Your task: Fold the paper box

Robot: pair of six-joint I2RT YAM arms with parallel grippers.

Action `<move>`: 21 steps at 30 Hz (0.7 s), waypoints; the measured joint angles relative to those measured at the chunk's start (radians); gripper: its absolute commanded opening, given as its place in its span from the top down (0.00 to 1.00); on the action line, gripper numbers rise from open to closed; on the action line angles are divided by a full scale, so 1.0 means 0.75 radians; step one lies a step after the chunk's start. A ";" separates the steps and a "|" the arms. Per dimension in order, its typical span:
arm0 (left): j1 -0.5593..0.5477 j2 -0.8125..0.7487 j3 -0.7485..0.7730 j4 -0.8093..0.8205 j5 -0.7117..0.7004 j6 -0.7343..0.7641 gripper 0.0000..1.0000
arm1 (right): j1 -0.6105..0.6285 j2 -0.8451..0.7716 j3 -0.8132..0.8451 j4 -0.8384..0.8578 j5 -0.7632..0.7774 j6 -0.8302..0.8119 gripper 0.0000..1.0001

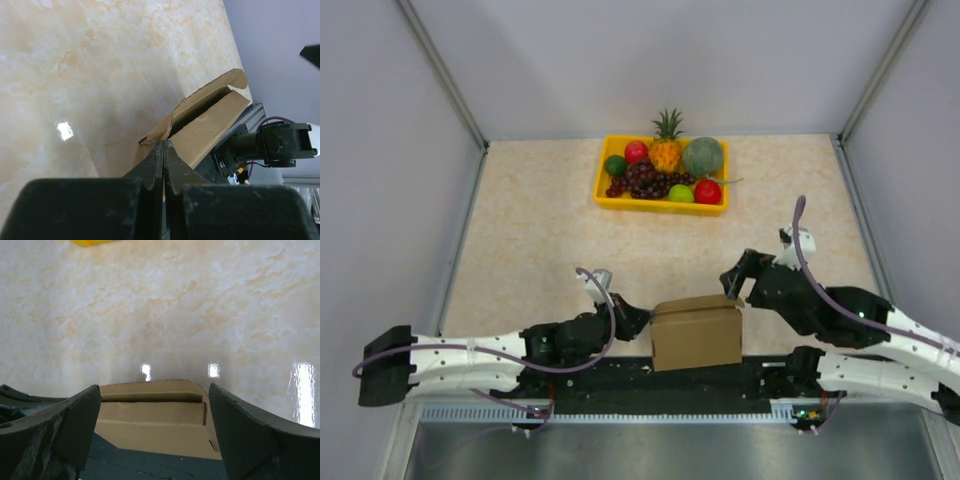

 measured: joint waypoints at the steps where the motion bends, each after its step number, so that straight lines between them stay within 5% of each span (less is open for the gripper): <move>1: -0.002 0.007 0.005 0.001 0.000 0.001 1.00 | -0.077 0.075 0.069 0.001 -0.055 -0.017 0.13; 11: -0.039 0.006 0.026 -0.007 -0.019 0.007 1.00 | -0.272 0.678 0.475 -0.027 -0.461 -0.348 0.06; 21: -0.044 -0.006 0.025 -0.018 -0.022 0.010 1.00 | -0.517 0.680 0.447 0.003 -1.308 -1.190 0.03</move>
